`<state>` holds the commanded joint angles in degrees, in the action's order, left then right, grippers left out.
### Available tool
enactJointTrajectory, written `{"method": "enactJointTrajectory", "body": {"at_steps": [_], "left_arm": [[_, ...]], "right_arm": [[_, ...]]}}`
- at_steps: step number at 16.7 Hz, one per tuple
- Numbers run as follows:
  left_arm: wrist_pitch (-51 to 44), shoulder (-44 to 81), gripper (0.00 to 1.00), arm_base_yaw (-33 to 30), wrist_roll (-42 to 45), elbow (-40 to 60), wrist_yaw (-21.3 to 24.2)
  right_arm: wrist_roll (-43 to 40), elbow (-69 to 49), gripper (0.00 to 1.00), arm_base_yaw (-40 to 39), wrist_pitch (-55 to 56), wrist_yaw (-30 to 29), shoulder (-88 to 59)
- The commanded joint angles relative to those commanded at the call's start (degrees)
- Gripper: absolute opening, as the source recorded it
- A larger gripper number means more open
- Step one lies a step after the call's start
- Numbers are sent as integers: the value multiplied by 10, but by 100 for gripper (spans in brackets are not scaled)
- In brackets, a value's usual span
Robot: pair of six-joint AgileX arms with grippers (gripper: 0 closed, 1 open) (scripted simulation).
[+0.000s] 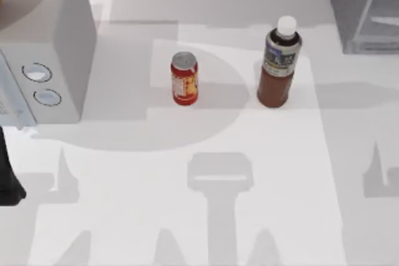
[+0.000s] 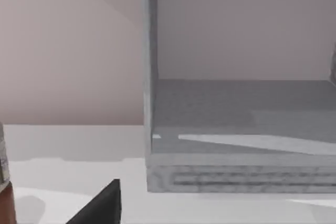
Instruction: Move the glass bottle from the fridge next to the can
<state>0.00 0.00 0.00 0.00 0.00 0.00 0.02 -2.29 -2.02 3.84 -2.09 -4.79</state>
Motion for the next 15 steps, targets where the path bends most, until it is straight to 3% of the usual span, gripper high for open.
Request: {"method": "enactJointTrajectory", "body": {"at_steps": [10, 15], "left_arm": [[0, 0, 100, 0, 0, 0, 0], [0, 0, 100, 0, 0, 0, 0]], "right_arm": [[0, 16, 100, 19, -44, 19, 51], [-2, -50, 100, 22, -166, 17, 131]]}}
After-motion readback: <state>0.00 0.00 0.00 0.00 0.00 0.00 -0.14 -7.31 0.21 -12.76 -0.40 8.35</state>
